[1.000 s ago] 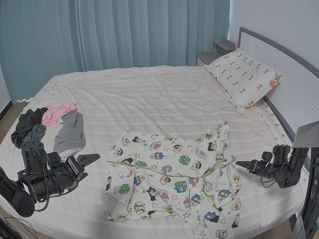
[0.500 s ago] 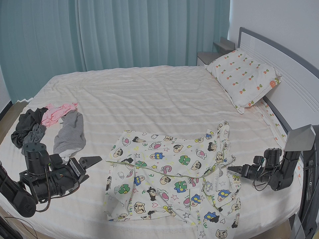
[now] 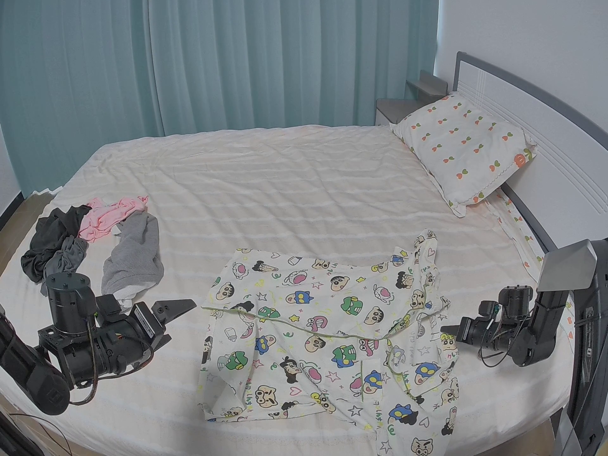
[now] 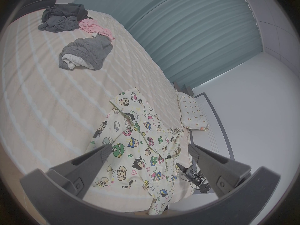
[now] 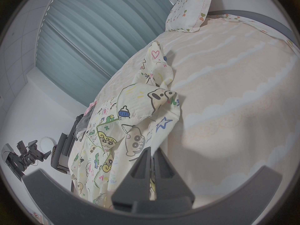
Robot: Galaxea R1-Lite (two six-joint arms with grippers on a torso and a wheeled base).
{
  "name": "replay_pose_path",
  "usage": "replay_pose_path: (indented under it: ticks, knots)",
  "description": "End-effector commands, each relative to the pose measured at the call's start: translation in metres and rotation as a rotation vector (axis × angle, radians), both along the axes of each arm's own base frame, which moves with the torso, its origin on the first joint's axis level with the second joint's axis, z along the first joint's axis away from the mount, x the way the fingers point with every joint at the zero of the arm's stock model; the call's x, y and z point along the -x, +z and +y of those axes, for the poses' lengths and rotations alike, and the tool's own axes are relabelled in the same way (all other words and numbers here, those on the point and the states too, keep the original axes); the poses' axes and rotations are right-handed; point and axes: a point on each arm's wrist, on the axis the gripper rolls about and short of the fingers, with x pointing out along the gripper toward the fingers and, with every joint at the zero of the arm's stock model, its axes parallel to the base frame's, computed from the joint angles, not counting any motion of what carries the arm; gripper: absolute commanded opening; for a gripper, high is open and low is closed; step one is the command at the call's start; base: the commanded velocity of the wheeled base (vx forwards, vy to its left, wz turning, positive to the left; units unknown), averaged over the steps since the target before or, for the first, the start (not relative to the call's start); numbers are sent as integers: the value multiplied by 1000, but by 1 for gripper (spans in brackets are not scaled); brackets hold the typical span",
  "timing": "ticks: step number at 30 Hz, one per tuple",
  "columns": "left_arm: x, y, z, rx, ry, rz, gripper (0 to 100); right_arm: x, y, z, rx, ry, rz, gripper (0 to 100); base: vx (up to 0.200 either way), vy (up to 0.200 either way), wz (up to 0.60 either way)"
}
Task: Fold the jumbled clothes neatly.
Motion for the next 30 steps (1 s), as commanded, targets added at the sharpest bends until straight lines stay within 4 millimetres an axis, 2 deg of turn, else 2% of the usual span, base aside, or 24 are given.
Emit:
replay_pose_path:
  ticks: [1,4,10,16,18,20,30]
  knots:
    - [0,-1,0,7,4,8,100,2,-1,-1,2,-6,5,0,0,0,0]
    - [0,-1,0,8,5,9,100,2,2,-5,2,-20,-5,0,0,0,0]
    - [0,-1,0,6,4,9,100,4,15,-31,47,-135,-80,0,0,0,0]
    - [0,-1,0,5,4,11,100,5,14,-56,52,-210,-85,0,0,0,0]
    - [0,-1,0,6,4,9,100,5,14,-57,52,-213,-84,0,0,0,0]
    - [0,-2,0,4,5,12,100,5,15,-69,56,-246,-91,0,0,0,0]
    - [-1,-4,0,1,10,21,100,2,13,-86,61,-294,-103,0,0,0,0]
